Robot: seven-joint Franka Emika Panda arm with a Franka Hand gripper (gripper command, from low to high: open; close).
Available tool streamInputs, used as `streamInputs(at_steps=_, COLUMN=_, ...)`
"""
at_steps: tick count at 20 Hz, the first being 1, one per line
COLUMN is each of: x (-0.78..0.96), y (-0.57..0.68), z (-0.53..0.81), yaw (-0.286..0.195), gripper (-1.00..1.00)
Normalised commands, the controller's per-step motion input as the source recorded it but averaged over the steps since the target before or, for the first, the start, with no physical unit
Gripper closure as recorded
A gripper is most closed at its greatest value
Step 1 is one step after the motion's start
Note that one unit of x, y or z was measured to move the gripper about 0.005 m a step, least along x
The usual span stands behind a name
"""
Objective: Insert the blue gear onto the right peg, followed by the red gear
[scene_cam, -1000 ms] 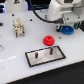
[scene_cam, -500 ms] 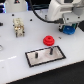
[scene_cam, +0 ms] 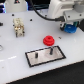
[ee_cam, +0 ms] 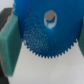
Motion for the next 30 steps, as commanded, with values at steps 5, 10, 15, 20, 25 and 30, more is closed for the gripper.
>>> streamInputs(at_steps=5, x=0.55, y=-0.41, z=0.51, yaw=0.0, gripper=1.0)
streamInputs(at_steps=10, x=0.63, y=-0.45, z=0.46, yaw=0.0, gripper=1.0)
streamInputs(at_steps=15, x=0.68, y=-0.44, z=0.38, yaw=0.0, gripper=1.0)
streamInputs(at_steps=20, x=0.66, y=-0.4, z=0.28, yaw=0.0, gripper=1.0)
streamInputs(at_steps=25, x=0.73, y=-0.4, z=0.2, yaw=0.0, gripper=1.0)
streamInputs(at_steps=30, x=0.75, y=-0.37, z=0.17, yaw=0.0, gripper=1.0)
